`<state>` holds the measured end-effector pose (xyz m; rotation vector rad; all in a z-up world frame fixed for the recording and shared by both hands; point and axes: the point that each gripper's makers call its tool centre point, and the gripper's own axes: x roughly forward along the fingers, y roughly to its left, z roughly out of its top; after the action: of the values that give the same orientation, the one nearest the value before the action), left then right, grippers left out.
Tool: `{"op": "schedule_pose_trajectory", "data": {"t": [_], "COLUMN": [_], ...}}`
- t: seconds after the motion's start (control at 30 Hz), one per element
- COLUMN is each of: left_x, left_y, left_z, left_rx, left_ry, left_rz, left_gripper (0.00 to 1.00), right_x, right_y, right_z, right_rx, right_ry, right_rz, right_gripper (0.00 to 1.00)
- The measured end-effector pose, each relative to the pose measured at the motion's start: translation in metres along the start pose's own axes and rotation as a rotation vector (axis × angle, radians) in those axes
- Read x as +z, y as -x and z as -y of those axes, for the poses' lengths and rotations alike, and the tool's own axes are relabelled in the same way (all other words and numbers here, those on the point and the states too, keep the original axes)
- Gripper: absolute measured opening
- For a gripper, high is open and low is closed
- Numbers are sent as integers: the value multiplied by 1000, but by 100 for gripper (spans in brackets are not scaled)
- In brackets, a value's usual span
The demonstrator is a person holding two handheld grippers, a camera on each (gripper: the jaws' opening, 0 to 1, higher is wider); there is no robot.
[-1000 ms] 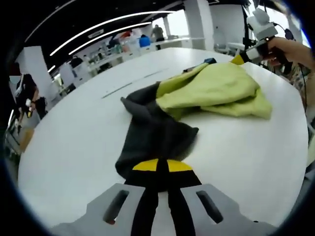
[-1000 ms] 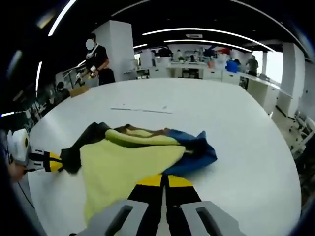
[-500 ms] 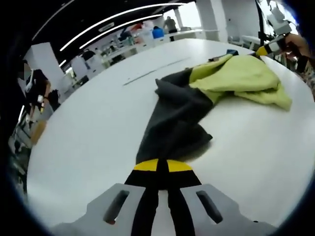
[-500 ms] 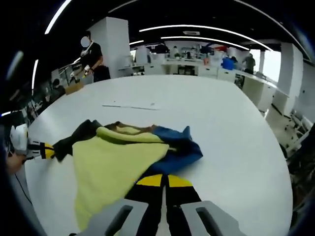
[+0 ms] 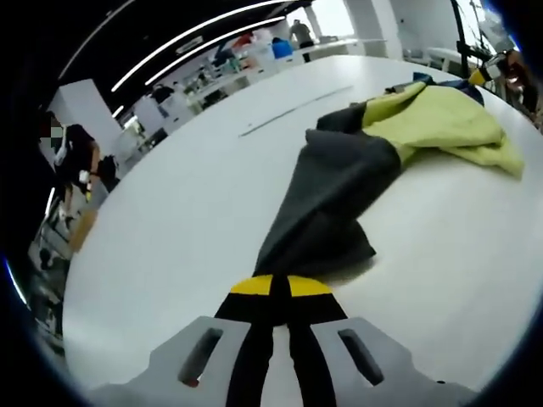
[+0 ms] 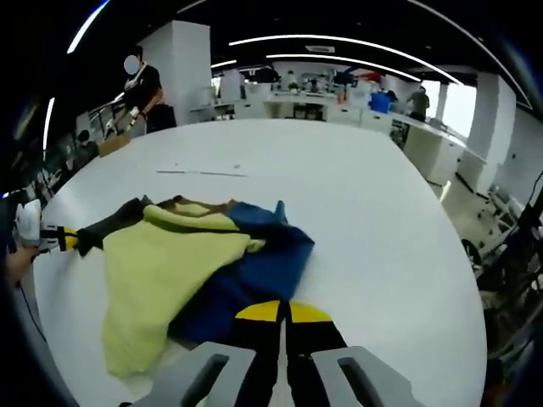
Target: Fold the garment on the visible template until the final outline fits inside the template.
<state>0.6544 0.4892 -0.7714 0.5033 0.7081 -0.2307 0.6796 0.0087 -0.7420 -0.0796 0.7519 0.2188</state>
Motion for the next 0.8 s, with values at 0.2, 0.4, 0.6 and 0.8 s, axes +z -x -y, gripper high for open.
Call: {"op": "schedule_pose_trajectory", "data": {"t": [0.2,0.4,0.6,0.8], "left_x": [-2,-5,-10,-14], "left_y": [0,-1,-1,-1], "left_z": [-9,-14,-22,-29], "left_rx": [19,25,38,45], "left_ry": [-9,-22,-22,11], "left_rz": [-7,-18,-32,-43], "left_gripper": [1,1,1,1], "right_x": [-8,-14,-17,-22], "right_y": [3,11,16,17], "right_z": [9,19,28,42], "right_rx": [-21,-49,-70,-91], "right_ry": [1,-4,21,46], "right_rz": [-17,-30,-38,-57], "right_gripper": [0,0,0,0]}}
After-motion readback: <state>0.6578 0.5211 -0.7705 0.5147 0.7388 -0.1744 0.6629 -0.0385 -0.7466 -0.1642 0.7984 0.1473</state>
